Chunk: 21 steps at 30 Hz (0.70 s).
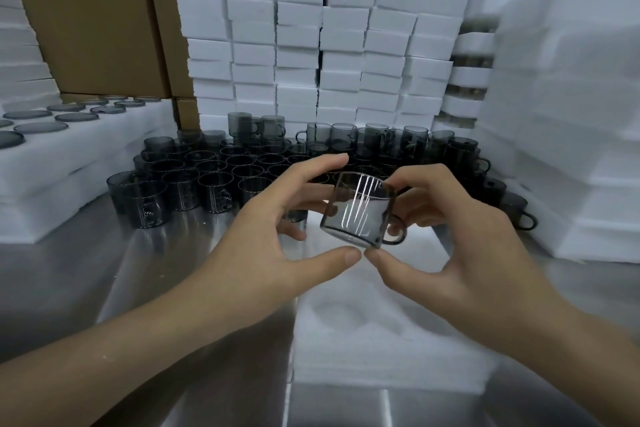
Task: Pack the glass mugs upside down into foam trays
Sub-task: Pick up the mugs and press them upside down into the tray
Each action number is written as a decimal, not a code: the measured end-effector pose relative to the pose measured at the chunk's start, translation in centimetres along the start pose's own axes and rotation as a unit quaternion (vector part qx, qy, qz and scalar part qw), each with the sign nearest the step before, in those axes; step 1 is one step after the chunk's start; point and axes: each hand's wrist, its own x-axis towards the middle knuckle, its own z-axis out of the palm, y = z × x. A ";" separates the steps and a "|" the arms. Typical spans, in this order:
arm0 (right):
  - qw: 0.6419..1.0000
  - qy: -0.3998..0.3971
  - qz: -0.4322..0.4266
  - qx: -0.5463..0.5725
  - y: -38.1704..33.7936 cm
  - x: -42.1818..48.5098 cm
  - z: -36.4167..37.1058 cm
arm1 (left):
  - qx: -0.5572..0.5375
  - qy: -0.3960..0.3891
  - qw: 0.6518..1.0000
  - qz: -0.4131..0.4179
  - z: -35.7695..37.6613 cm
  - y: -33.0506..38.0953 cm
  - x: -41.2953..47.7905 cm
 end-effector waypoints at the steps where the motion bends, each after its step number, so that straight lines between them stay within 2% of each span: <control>1: 1.000 0.002 -0.006 -0.015 0.0 0.0 0.0 | 0.008 -0.003 1.000 -0.005 -0.1 -0.1 0.0; 5: 0.999 -0.020 -0.002 -0.044 0.5 0.3 0.0 | 0.030 -0.057 0.995 -0.071 0.1 -1.2 -0.1; 7: 0.998 -0.047 0.033 -0.020 0.8 0.4 0.0 | -0.008 -0.082 0.989 -0.124 0.1 -1.7 0.0; 9: 0.997 -0.055 0.058 0.015 1.0 0.5 0.0 | -0.003 -0.091 0.986 -0.143 -0.1 -2.0 0.1; 15: 0.981 0.031 0.112 0.155 1.5 1.1 -0.4 | 0.035 -0.100 0.989 -0.102 -0.9 -1.5 0.2; 21: 0.986 0.030 0.110 0.120 1.5 0.8 -0.4 | 0.014 -0.093 0.993 -0.068 -0.7 -0.4 0.1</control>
